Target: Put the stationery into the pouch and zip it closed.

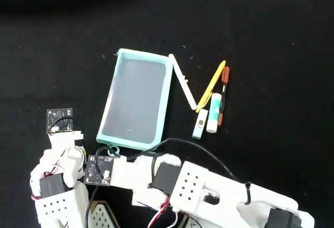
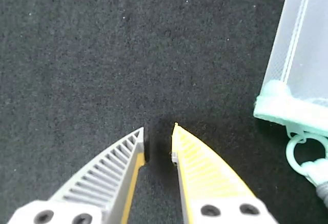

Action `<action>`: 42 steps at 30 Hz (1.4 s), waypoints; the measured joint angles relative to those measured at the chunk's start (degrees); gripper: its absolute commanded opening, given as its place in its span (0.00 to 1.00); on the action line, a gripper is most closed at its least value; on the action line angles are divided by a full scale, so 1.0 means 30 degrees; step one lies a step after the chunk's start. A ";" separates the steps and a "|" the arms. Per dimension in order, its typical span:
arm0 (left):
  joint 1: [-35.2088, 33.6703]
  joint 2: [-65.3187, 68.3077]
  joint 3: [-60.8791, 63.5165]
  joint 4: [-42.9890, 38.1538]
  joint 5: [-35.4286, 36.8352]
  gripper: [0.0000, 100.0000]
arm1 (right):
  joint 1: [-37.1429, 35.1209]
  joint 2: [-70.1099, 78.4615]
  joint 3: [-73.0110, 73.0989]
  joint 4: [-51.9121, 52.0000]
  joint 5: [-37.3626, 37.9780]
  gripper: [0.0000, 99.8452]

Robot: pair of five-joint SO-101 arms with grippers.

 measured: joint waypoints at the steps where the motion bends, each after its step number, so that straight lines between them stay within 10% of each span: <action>1: 0.0000 0.0000 0.0000 0.0000 0.0000 0.11 | 0.0322 0.0000 0.0293 -0.0293 0.0000 0.33; 7: 0.0000 0.0000 0.0000 0.0000 0.0000 0.11 | 0.3136 0.0000 0.2110 -0.1934 0.1143 0.29; 11: 0.0000 0.0000 0.0000 0.0000 0.0000 0.11 | 0.5187 0.0000 0.2549 -0.3077 0.2168 0.01; 34: 0.0000 0.0000 0.0000 0.0000 0.0000 0.11 | 1.9399 -1.2132 0.0586 0.6652 0.9700 0.02; 42: 0.0000 0.0000 0.0000 0.0000 0.0000 0.11 | 2.6022 -1.4066 0.3370 0.5333 1.2249 0.25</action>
